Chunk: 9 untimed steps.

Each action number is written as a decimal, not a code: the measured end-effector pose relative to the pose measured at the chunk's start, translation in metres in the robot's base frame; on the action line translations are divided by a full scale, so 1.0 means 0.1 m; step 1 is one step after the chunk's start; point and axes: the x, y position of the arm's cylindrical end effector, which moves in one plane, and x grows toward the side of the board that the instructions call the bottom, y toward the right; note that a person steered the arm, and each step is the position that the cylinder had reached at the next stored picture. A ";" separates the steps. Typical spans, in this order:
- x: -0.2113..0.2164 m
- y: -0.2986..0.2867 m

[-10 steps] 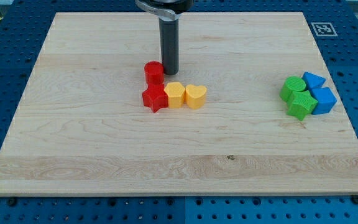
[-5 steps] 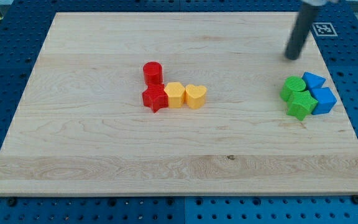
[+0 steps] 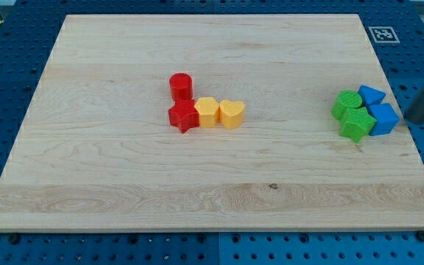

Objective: Move green star along with green circle to up a bit

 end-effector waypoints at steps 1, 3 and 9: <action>0.22 0.00; 0.38 -0.18; -0.37 -1.56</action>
